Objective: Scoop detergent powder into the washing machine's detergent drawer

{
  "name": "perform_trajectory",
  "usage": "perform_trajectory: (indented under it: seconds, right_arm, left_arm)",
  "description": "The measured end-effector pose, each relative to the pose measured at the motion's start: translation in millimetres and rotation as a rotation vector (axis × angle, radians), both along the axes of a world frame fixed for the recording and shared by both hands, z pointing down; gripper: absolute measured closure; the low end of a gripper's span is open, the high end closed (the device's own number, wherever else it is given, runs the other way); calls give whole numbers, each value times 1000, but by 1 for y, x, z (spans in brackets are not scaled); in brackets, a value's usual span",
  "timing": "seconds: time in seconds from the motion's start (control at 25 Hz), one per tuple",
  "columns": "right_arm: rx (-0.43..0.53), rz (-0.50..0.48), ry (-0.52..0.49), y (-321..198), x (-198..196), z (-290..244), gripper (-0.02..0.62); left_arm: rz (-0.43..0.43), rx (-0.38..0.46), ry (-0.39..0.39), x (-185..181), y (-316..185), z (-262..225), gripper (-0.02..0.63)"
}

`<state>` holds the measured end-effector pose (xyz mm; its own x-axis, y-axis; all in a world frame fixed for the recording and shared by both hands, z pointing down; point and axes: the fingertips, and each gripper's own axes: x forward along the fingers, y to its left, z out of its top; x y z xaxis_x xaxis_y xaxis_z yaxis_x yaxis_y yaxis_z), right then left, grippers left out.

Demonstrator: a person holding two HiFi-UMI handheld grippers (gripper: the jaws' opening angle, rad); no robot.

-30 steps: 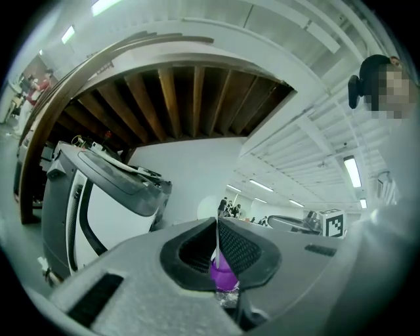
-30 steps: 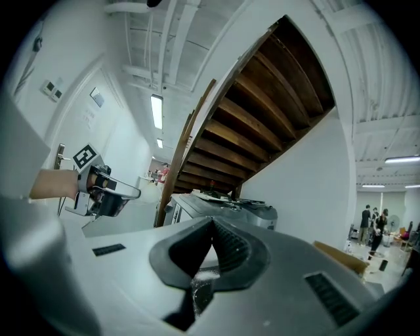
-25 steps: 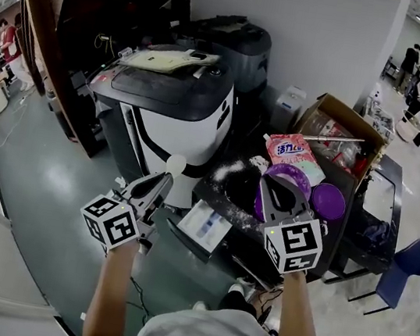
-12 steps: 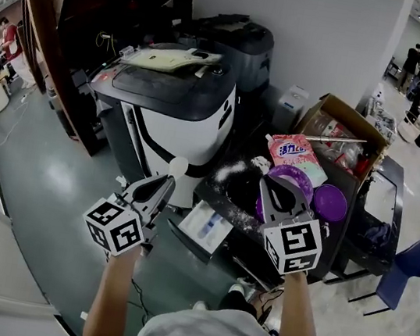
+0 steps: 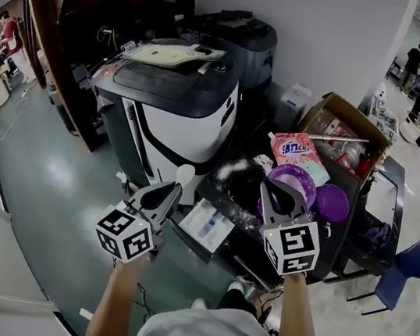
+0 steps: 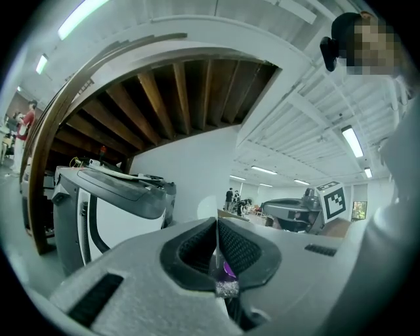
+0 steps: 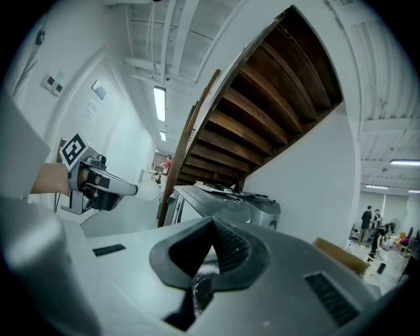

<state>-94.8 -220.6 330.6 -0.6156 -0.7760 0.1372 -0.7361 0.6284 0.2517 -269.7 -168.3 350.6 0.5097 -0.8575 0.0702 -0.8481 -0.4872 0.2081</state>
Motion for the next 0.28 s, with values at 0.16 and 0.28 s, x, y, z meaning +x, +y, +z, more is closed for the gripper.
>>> perform_trajectory:
  seconds: [0.16,0.28]
  right_arm:
    - [-10,6,10,-3,1,7,591]
    - [-17,6,22,-4,2,13,591]
  left_arm:
    - [-1,-3,0,2,-1,6,591]
    - [-6,-12,-6,3,-2,13,591]
